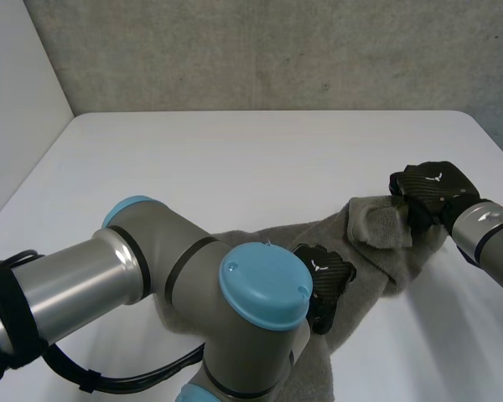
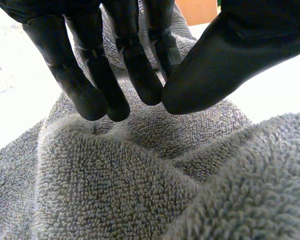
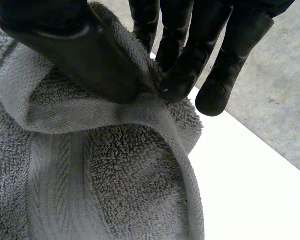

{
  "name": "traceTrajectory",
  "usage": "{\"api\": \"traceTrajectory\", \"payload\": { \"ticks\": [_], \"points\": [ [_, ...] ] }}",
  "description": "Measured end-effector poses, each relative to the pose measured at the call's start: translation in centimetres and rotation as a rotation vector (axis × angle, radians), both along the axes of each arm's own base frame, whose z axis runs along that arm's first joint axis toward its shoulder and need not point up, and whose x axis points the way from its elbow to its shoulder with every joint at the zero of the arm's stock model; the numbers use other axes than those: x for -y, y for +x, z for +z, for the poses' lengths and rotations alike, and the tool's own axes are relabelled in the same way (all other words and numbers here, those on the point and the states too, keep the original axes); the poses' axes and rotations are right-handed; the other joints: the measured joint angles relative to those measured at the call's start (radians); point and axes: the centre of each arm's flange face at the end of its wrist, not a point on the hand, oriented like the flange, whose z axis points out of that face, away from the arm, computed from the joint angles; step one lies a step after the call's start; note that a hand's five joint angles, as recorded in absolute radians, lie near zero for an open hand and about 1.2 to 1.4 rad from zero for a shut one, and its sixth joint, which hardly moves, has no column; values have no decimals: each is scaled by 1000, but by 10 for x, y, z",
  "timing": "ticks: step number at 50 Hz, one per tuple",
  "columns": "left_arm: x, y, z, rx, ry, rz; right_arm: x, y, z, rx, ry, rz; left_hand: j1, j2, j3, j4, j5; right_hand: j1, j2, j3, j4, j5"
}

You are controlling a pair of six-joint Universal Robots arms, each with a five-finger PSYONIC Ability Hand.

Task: Fold the towel.

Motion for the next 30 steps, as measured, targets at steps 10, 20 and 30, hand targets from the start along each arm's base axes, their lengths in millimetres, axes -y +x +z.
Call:
{"api": "traceTrajectory", "payload": {
  "ticks": [10, 20, 30],
  "points": [
    [-13, -1, -7, -14, -73, -72, 25, -13, 7, 74, 42, -24, -208, -265, -283, -282, -240, 0, 0, 0, 0, 1],
    [-10, 4, 9, -37, -91, -62, 28, -17, 7, 78, 41, -35, -356, -412, -434, -433, -388, 0, 0, 0, 0, 1],
    [-7, 22, 35, -61, -107, -41, 29, -17, 9, 76, 35, -38, -1085, -1128, -1187, -1161, -1150, 0, 0, 0, 0, 1]
  ]
}}
